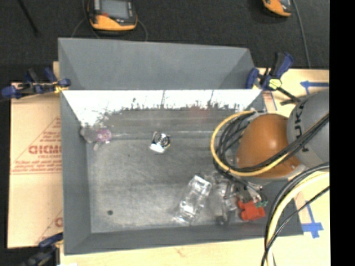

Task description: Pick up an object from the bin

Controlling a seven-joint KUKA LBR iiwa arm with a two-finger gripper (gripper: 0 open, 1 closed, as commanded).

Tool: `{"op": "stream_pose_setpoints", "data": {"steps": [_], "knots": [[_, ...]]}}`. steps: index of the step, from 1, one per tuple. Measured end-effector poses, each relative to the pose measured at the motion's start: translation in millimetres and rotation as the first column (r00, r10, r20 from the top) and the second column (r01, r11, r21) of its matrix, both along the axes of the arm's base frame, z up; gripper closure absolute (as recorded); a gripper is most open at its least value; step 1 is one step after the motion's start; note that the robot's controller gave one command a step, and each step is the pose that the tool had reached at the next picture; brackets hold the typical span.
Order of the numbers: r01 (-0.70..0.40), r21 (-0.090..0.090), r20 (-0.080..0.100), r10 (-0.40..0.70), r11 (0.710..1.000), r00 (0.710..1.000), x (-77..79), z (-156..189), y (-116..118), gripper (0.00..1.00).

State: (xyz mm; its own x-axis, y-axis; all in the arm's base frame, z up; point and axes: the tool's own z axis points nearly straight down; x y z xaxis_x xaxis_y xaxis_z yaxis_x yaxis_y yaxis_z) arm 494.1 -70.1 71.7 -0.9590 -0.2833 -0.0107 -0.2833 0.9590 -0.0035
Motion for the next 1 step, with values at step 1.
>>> {"op": "stream_pose_setpoints", "data": {"steps": [1], "knots": [[-0.085,0.000,-0.004,0.085,0.996,0.996,48.1,-0.7,29.8,0.00]]}}
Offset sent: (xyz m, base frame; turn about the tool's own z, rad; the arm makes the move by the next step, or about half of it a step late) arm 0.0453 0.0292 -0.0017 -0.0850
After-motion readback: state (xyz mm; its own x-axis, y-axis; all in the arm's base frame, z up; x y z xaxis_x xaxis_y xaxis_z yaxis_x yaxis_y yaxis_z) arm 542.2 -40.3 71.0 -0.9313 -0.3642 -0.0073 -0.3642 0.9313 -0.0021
